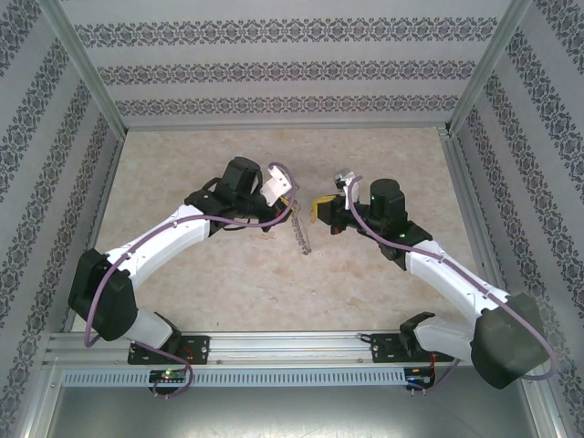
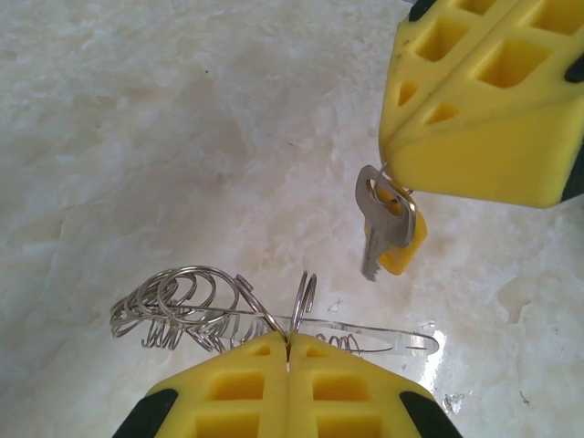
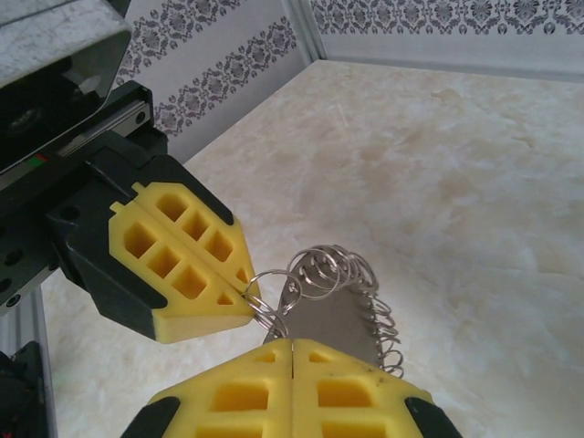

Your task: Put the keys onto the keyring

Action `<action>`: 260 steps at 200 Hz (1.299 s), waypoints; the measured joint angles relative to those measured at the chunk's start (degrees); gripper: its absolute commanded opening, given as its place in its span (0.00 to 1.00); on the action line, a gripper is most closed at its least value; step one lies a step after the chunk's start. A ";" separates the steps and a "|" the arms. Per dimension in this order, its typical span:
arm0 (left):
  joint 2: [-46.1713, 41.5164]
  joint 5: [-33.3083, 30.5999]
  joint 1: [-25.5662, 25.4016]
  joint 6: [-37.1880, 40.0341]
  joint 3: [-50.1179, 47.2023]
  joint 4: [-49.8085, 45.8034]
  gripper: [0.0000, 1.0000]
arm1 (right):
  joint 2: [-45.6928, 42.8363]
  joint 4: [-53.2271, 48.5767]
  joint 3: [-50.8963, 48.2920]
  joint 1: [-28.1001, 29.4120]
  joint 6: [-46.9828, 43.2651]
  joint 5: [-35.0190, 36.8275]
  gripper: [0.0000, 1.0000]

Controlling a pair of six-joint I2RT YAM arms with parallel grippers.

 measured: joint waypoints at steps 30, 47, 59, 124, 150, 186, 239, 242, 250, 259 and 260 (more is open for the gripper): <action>0.00 0.09 -0.02 -0.02 0.57 0.00 0.00 | 0.35 0.31 0.00 0.44 -0.39 -0.31 0.00; 0.00 0.17 -0.24 -0.04 0.90 0.00 0.00 | 0.57 0.46 0.00 1.36 -0.87 -0.02 0.00; 0.00 0.22 -0.37 -0.04 1.07 0.00 0.00 | 0.68 0.50 0.00 2.16 -1.40 0.15 0.00; 0.02 0.24 -0.57 -0.22 1.14 0.00 0.00 | 1.99 0.63 0.07 4.94 -3.32 2.73 0.00; 0.02 0.24 -0.70 -0.22 1.14 0.00 0.00 | 1.97 0.63 0.07 5.03 -3.76 3.80 0.00; 0.28 0.24 -0.70 -0.22 1.18 0.00 0.00 | 0.83 0.66 0.07 5.03 -4.50 4.94 0.00; 0.44 0.24 -0.70 -0.22 1.29 0.00 0.00 | 0.07 1.01 0.07 5.05 -4.70 5.27 0.00; 0.46 0.24 -0.70 -0.22 1.31 0.00 0.00 | 0.07 1.03 0.07 5.05 -4.70 5.27 0.00; 0.55 0.24 -0.70 -0.22 1.40 0.00 0.00 | 0.07 1.03 0.09 5.05 -4.70 5.27 0.00; 0.66 0.26 -0.70 -0.22 1.53 0.00 0.00 | 0.07 1.03 0.17 5.27 -4.70 5.29 0.00; 0.66 0.26 -0.70 -0.22 1.53 0.02 0.00 | 0.07 1.05 0.20 5.31 -4.70 5.29 0.00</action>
